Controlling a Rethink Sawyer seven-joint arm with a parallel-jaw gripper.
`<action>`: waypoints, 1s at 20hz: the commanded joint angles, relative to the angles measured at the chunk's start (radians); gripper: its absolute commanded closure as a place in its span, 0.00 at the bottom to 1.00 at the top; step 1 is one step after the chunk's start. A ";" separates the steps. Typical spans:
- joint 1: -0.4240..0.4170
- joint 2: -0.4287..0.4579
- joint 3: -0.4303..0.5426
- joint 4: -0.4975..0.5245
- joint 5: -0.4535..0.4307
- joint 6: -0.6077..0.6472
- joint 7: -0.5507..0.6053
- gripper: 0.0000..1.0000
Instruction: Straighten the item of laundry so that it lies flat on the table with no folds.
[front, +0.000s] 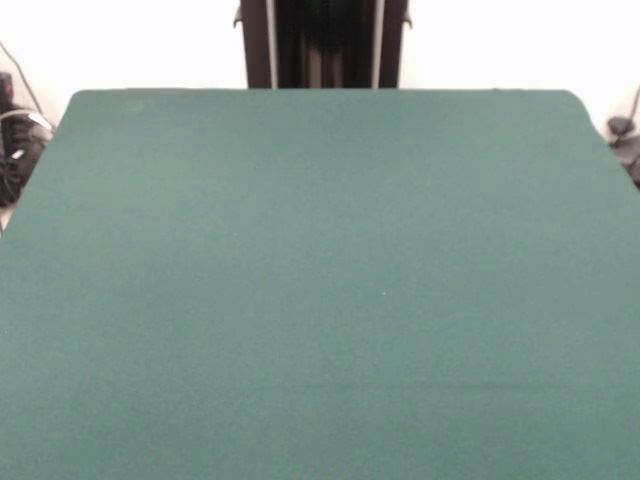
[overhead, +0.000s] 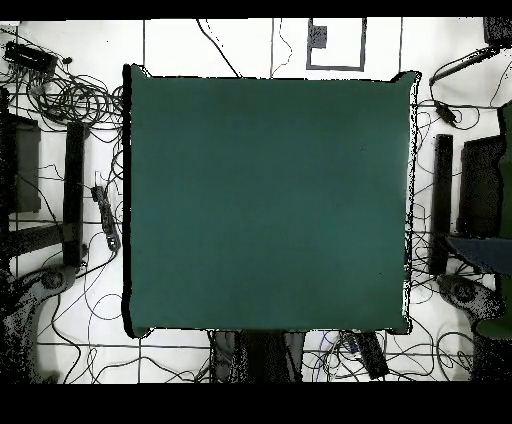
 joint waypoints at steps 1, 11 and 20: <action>0.100 -0.055 -0.015 0.223 0.046 -0.060 0.126 1.00; 0.149 -0.043 -0.048 0.249 0.045 -0.070 0.173 1.00; 0.195 -0.046 -0.090 0.316 0.058 -0.120 0.239 1.00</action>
